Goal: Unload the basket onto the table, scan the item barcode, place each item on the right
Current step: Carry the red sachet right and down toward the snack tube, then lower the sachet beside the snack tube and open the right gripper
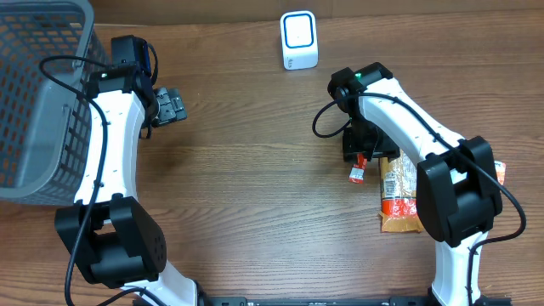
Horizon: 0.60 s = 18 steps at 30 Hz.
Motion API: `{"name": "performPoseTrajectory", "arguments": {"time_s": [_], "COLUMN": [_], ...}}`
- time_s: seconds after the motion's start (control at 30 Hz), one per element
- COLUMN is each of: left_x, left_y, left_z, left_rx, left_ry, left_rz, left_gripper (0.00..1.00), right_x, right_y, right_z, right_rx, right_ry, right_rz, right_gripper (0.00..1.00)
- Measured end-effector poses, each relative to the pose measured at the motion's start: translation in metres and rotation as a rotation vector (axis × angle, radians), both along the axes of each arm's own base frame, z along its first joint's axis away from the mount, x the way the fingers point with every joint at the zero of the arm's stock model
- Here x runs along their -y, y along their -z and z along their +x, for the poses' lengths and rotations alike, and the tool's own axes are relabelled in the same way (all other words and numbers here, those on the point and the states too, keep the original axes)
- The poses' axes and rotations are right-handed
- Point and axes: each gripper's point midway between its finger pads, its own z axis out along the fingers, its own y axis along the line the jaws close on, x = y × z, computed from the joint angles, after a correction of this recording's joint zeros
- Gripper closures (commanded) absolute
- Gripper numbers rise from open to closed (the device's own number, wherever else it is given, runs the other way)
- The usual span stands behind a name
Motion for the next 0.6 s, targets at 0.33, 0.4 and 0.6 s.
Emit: {"name": "performPoseTrajectory", "arguments": {"time_s": [0.33, 0.4, 0.6], "left_x": [0.000, 0.000, 0.000], "left_y": [0.000, 0.000, 0.000], "left_z": [0.000, 0.000, 0.000], "left_rx": [0.000, 0.000, 0.000], "left_ry": [0.000, 0.000, 0.000], "left_rz": [0.000, 0.000, 0.000], "left_gripper": [0.00, 0.00, 0.00], "right_x": [-0.001, -0.003, -0.004], "right_y": [-0.003, -0.012, -0.079], "right_z": [-0.001, -0.002, -0.006], "right_rx": [0.027, 0.049, 0.223], "right_ry": [0.076, 0.076, 0.086], "right_rz": [-0.014, -0.004, 0.084], "right_gripper": [0.20, 0.19, 0.00]}}
